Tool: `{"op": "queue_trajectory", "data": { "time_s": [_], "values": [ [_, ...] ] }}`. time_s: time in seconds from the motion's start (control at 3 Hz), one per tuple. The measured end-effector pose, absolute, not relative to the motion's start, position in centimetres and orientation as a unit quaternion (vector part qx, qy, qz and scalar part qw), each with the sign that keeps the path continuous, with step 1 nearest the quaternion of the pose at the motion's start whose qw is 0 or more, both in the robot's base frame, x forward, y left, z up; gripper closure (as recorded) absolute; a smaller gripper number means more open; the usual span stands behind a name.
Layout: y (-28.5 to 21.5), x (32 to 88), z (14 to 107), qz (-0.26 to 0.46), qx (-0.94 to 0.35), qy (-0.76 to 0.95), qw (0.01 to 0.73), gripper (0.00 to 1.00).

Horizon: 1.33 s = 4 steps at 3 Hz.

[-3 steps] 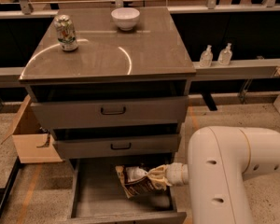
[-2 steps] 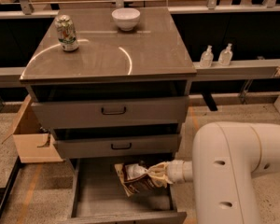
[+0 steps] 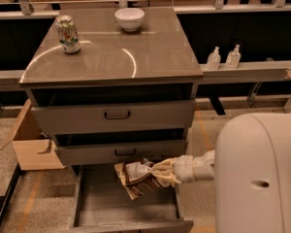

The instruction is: Pick brown chip bag from bottom drawer and place on counter

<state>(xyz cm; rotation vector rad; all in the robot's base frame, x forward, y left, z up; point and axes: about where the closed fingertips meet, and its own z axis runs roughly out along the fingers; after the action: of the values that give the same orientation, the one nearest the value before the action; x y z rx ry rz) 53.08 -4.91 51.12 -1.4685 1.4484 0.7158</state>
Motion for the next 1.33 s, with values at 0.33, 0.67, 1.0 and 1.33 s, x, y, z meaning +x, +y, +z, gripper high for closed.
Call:
{"op": "queue_trajectory", "data": {
  "time_s": [0.33,0.67,1.0,1.33],
  "values": [
    [-4.7,53.2,57.1,0.276,-0.586,0.599,0.471,1.00],
    [-4.5,54.1,62.9,0.270,-0.578,0.603,0.480,1.00],
    [-4.3,54.9,68.0,0.283,-0.574,0.598,0.483,1.00],
    [-4.0,54.9,74.1,0.312,-0.575,0.585,0.480,1.00]
  ]
}}
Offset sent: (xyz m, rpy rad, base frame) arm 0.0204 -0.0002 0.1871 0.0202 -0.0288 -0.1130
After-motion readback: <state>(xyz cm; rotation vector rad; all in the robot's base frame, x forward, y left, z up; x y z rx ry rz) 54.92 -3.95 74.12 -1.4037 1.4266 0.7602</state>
